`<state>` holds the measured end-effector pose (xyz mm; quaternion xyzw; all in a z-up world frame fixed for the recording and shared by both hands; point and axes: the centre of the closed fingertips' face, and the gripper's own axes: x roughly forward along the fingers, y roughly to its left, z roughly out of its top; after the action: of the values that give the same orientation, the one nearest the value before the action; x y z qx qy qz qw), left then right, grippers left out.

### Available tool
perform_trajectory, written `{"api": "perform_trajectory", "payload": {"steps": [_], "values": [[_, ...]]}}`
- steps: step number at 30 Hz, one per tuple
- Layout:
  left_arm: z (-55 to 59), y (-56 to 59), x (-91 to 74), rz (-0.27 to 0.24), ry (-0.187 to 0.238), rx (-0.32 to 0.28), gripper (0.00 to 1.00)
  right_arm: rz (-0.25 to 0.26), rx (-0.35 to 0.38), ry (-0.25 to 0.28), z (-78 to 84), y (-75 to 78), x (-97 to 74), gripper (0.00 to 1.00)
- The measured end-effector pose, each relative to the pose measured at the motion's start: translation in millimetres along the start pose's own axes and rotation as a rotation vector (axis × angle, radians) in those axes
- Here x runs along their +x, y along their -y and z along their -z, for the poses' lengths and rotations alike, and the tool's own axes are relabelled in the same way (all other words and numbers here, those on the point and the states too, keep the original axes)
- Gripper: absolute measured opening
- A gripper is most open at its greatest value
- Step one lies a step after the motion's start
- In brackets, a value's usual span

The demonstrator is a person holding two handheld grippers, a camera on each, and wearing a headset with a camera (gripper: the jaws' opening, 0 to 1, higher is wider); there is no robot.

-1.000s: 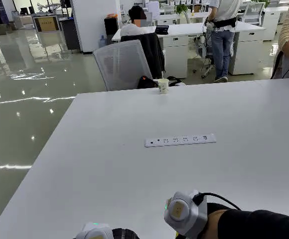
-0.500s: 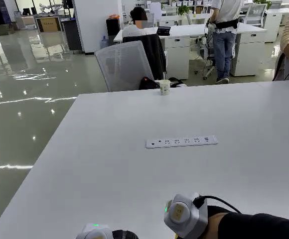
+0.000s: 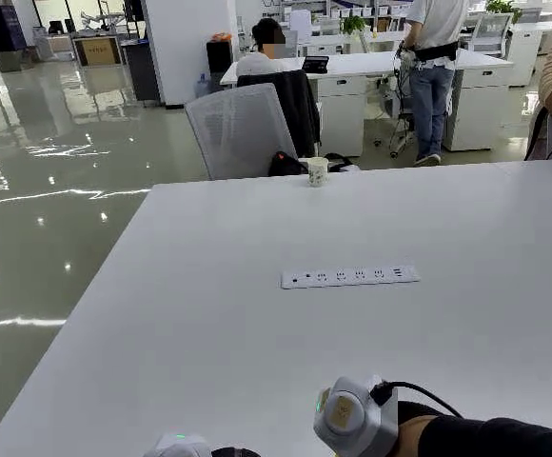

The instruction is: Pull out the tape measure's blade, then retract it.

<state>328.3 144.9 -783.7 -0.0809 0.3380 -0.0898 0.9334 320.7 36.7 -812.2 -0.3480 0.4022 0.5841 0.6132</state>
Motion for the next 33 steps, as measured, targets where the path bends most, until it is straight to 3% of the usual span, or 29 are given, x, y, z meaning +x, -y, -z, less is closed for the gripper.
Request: {"api": "perform_trajectory", "payload": {"steps": [33], "values": [[0.9,0.6,-0.5,0.011,-0.009,-0.009,0.62,-0.003,-0.029,0.025,-13.7,-3.1,4.3,0.11]]}}
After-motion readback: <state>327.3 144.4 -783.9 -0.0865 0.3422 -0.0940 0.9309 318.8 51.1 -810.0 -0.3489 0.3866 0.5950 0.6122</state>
